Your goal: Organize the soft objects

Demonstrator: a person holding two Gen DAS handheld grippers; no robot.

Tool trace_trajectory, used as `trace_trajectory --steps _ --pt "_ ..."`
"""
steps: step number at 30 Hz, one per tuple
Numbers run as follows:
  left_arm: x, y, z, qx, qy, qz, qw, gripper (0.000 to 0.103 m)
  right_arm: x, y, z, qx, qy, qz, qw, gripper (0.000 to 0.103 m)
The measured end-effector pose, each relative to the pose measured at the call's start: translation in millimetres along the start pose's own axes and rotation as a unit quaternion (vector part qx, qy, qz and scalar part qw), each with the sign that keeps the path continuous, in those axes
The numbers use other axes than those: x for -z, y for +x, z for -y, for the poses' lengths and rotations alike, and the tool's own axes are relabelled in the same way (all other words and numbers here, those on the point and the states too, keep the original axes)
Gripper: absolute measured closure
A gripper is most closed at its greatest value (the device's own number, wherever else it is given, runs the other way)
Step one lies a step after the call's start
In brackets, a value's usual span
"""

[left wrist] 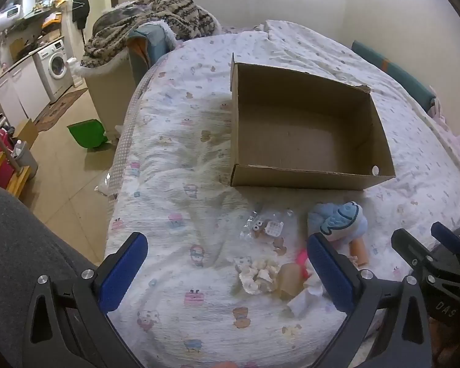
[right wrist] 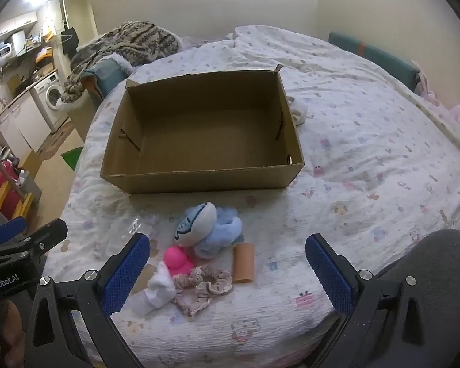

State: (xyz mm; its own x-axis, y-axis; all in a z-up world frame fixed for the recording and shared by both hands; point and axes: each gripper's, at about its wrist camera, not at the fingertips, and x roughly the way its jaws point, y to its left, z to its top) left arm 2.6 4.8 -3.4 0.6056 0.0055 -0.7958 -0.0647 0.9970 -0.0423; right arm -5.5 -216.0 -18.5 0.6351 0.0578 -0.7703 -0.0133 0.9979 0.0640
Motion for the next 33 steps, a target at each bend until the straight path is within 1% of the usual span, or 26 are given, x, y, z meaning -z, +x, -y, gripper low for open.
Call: trace_trajectory --steps 25,33 --pt "0.0 1.1 0.3 0.003 0.0 -0.002 1.0 0.0 0.4 -0.4 0.4 0.0 0.0 0.001 1.0 0.0" --pt "1.5 2.1 0.6 0.004 0.0 -0.003 1.0 0.0 0.6 3.9 7.5 0.0 0.011 -0.007 1.0 0.0"
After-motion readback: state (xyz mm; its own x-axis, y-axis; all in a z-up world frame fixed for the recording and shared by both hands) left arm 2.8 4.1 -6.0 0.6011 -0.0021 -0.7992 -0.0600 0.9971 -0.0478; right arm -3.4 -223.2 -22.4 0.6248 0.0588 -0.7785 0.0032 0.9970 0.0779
